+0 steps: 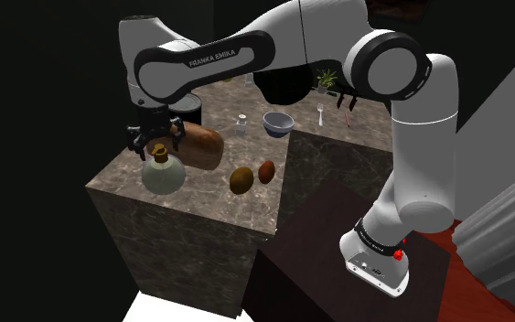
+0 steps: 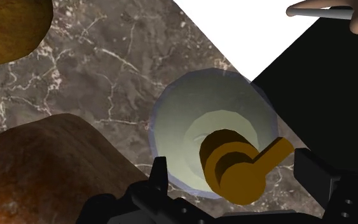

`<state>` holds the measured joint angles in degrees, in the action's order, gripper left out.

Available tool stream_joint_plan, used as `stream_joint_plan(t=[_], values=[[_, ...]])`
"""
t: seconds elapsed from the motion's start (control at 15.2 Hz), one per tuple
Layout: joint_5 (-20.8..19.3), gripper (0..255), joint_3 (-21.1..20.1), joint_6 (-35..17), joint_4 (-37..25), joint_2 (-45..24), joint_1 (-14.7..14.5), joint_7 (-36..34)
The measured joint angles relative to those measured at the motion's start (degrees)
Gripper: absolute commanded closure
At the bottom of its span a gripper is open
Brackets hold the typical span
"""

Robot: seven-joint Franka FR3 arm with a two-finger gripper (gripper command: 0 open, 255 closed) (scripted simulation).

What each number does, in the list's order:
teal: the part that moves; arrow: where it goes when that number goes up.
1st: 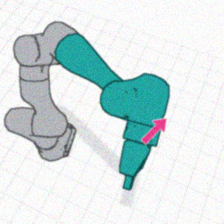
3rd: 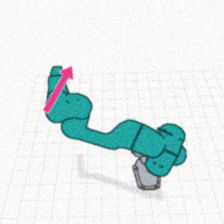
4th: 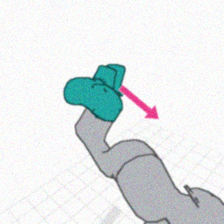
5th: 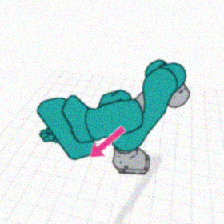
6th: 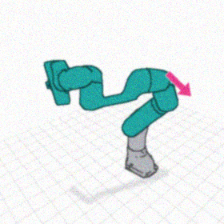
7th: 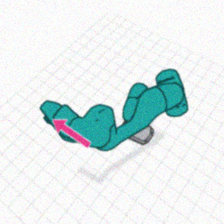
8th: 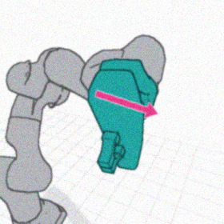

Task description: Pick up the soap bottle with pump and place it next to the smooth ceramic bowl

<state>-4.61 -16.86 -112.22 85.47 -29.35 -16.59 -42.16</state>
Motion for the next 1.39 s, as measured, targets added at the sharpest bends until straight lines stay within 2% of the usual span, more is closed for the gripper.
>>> stream_joint_plan(t=[0.26,0.33,0.99,1.39], values=[[0.0,0,0.0,-0.1,0.1,0.0,0.0,0.0],[0.0,255,0.0,-0.1,0.1,0.0,0.0,0.0],[0.0,255,0.0,-0.1,0.1,0.0,0.0,0.0],[0.3,255,-0.2,3.3,-2.3,1.1,0.0,0.1]])
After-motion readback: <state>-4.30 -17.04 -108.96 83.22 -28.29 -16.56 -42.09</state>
